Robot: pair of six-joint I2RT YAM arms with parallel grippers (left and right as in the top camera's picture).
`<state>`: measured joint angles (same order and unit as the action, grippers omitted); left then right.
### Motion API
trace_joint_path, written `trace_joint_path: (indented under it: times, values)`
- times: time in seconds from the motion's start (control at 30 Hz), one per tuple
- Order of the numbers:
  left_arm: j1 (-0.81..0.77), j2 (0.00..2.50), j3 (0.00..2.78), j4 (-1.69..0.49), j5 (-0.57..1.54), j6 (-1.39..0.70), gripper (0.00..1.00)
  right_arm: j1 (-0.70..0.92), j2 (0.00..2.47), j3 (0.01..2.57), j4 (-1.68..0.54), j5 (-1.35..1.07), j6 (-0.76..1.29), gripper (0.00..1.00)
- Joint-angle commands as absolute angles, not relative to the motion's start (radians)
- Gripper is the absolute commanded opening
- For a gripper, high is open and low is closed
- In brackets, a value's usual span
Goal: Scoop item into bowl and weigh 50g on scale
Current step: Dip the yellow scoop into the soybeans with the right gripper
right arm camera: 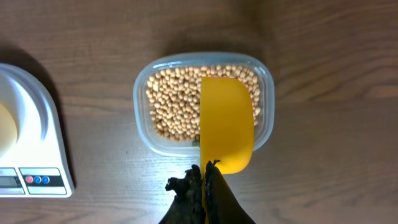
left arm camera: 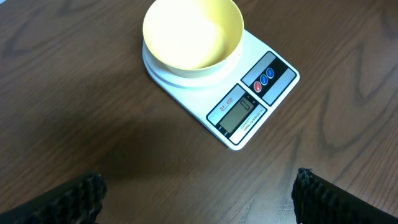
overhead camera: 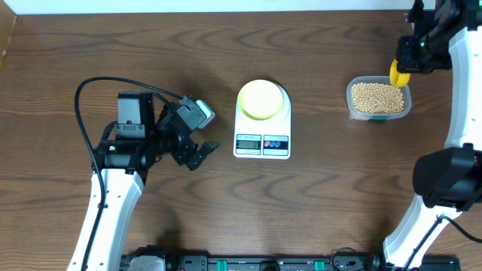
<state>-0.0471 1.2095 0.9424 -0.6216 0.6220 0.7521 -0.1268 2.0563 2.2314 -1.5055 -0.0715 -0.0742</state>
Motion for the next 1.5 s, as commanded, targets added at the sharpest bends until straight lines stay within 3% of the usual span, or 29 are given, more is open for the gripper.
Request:
trace_joint_path:
  times: [0.0, 0.53, 1.47]
  values:
    - [-0.049, 1.211, 0.960, -0.624, 0.628, 0.739, 0.98, -0.123, 2.056, 2.201, -1.511, -0.105, -0.086, 0.01]
    - [-0.049, 1.211, 0.960, -0.624, 0.628, 0.739, 0.98, -0.123, 2.056, 2.093, -1.488, -0.126, 0.015, 0.01]
    - [-0.049, 1.212, 0.960, -0.624, 0.628, 0.739, 0.98, -0.114, 2.056, 2.091, -1.425, -0.164, -0.038, 0.01]
